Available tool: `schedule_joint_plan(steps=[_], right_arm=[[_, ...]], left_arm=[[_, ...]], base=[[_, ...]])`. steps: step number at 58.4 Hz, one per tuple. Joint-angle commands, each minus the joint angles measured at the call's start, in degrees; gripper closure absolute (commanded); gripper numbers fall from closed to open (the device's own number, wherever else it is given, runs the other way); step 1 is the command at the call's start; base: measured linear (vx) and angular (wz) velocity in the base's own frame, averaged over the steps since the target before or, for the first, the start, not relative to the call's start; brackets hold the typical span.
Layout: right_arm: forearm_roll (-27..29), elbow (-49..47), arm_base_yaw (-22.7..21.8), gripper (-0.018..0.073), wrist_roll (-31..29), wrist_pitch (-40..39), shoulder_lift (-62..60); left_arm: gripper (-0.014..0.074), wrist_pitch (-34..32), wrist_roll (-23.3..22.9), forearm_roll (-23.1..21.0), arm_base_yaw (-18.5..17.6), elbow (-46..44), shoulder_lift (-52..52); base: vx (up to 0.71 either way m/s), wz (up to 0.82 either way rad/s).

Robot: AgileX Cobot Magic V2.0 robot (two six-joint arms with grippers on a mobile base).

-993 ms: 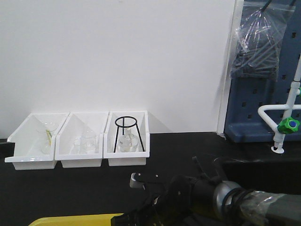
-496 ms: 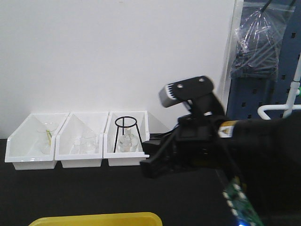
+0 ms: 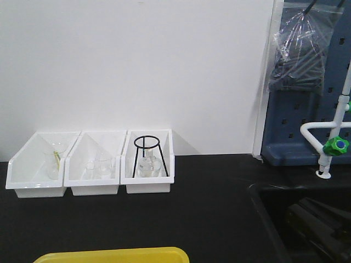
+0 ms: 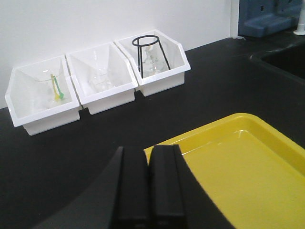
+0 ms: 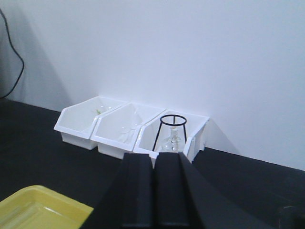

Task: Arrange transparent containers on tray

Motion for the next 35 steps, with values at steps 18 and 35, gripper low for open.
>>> schedule_joint_plan(steps=[18,35], right_arm=[[0.55,-0.09,-0.15,0.0571,-0.28,-7.93,-0.33],[0.55,-0.09,-0.15,0.0571,-0.28,-7.93,-0.33]], left_arm=[[0.0603,-5.56,-0.04,-1.02,-0.24,1.27,0.37],[0.0603,-5.56,-0.04,-1.02,-0.24,1.27,0.37]], base=[[0.00,0.00],[0.00,0.00]])
